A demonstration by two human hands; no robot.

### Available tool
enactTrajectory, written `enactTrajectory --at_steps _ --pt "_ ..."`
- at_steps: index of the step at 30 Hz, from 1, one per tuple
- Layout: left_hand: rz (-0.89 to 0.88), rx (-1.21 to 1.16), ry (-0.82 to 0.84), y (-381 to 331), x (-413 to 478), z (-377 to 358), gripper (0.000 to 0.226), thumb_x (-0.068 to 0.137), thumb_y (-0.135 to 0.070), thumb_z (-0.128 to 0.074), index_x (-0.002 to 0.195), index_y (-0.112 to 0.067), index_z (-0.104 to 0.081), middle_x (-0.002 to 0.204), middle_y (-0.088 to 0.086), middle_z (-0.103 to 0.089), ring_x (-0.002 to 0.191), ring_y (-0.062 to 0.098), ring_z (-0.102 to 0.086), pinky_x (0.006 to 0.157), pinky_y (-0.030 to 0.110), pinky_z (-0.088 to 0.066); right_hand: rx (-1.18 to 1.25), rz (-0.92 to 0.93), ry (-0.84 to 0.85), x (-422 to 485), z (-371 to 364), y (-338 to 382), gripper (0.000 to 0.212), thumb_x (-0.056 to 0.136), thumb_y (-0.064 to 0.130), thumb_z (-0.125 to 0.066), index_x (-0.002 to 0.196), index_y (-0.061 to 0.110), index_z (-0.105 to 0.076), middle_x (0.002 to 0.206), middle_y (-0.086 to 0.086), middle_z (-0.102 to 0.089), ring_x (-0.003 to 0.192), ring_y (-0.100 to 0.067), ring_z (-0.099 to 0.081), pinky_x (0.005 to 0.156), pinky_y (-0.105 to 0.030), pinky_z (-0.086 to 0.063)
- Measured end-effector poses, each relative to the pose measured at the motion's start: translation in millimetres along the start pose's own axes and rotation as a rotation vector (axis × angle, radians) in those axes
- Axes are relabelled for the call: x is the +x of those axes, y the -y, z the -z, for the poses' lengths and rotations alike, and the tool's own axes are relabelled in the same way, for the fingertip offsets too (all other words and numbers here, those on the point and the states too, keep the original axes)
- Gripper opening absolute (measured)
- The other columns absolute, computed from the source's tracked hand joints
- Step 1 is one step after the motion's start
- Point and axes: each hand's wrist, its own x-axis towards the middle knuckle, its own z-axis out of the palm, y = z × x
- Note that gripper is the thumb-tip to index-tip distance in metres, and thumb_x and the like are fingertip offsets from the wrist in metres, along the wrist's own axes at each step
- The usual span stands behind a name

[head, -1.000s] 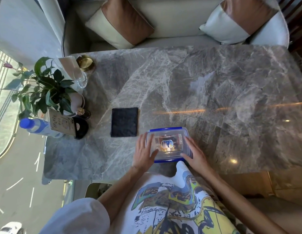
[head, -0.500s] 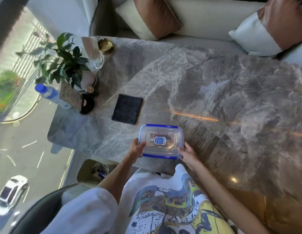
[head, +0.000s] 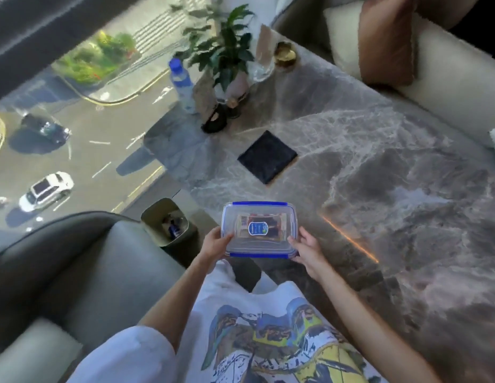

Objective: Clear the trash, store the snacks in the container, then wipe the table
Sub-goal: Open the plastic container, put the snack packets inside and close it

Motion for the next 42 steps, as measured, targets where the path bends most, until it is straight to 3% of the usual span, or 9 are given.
enactTrajectory --at_steps 6,11,20,22,26,30,34,37,42 --pt "-0.032 -0.251 -0.161 6 -16 81 0.04 0.095 -0.022 -0.059 0.131 -0.007 -0.052 0.122 0.017 -0.065 0.108 0.033 -0.067 0.092 0.054 -0.055 -0.202 0.071 0.203 14 -89 39 0.053 0.093 0.008 -0.061 0.142 0.024 -0.047 0.126 -0.007 -0.065 0.106 -0.028 -0.067 0.085 -0.052 -0.058" --pt "-0.046 -0.425 -0.273 19 -30 161 0.043 0.097 -0.02 -0.055 0.135 -0.003 -0.046 0.127 0.023 -0.06 0.114 0.041 -0.062 0.094 0.055 -0.053 -0.393 0.032 0.322 20 -187 53 0.064 0.089 0.003 -0.065 0.145 0.015 -0.039 0.127 -0.012 -0.062 0.093 -0.026 -0.071 0.056 -0.033 -0.06" --pt "0.006 -0.566 -0.465 47 -31 273 0.034 0.098 -0.021 -0.054 0.128 -0.007 -0.049 0.117 0.016 -0.064 0.1 0.031 -0.068 0.086 0.052 -0.058 -0.66 0.062 0.488 34 -330 44 0.056 0.09 0.007 -0.063 0.142 0.013 -0.044 0.119 -0.014 -0.068 0.089 -0.031 -0.074 0.066 -0.041 -0.061" --pt "-0.014 -0.551 -0.465 40 -25 284 0.034 0.098 -0.019 -0.054 0.128 -0.004 -0.051 0.116 0.017 -0.065 0.094 0.029 -0.068 0.081 0.049 -0.059 -0.636 0.064 0.476 34 -340 49 0.057 0.09 0.005 -0.063 0.143 0.012 -0.042 0.122 -0.016 -0.067 0.094 -0.035 -0.072 0.075 -0.048 -0.061" --pt "-0.087 -0.413 -0.403 10 -3 291 0.037 0.097 -0.018 -0.057 0.129 -0.001 -0.051 0.119 0.019 -0.065 0.094 0.03 -0.068 0.071 0.043 -0.059 -0.518 0.076 0.396 30 -332 61 0.058 0.092 0.007 -0.062 0.145 0.016 -0.04 0.122 -0.012 -0.068 0.088 -0.024 -0.074 0.062 -0.035 -0.06" --pt "-0.097 -0.277 -0.271 -33 20 276 0.038 0.096 -0.018 -0.058 0.129 -0.001 -0.051 0.109 0.016 -0.065 0.073 0.016 -0.066 0.053 0.031 -0.057 -0.33 0.063 0.277 31 -297 69 0.061 0.093 0.004 -0.06 0.148 0.014 -0.036 0.126 -0.018 -0.064 0.099 -0.033 -0.069 0.077 -0.045 -0.059" --pt "-0.101 -0.114 -0.128 -74 38 255 0.038 0.096 -0.019 -0.058 0.129 -0.001 -0.051 0.101 0.01 -0.066 0.071 0.014 -0.068 0.05 0.026 -0.056 -0.212 0.045 0.153 29 -265 79 0.062 0.092 0.003 -0.06 0.148 0.011 -0.034 0.123 -0.019 -0.065 0.091 -0.03 -0.07 0.067 -0.037 -0.059" --pt "-0.137 0.013 -0.088 -106 51 242 0.041 0.096 -0.021 -0.058 0.132 -0.004 -0.049 0.118 0.017 -0.064 0.079 0.019 -0.068 0.054 0.029 -0.057 -0.171 0.044 0.096 29 -252 85 0.063 0.091 0.004 -0.063 0.147 0.009 -0.035 0.124 -0.017 -0.065 0.091 -0.03 -0.07 0.064 -0.037 -0.058" --pt "-0.228 0.103 -0.087 -162 73 227 0.039 0.096 -0.013 -0.055 0.131 0.002 -0.05 0.118 0.02 -0.06 0.096 0.028 -0.062 0.089 0.047 -0.055 -0.025 0.026 0.006 38 -259 104 0.066 0.09 0.004 -0.064 0.148 0.008 -0.031 0.129 -0.016 -0.061 0.095 -0.03 -0.069 0.061 -0.035 -0.056"
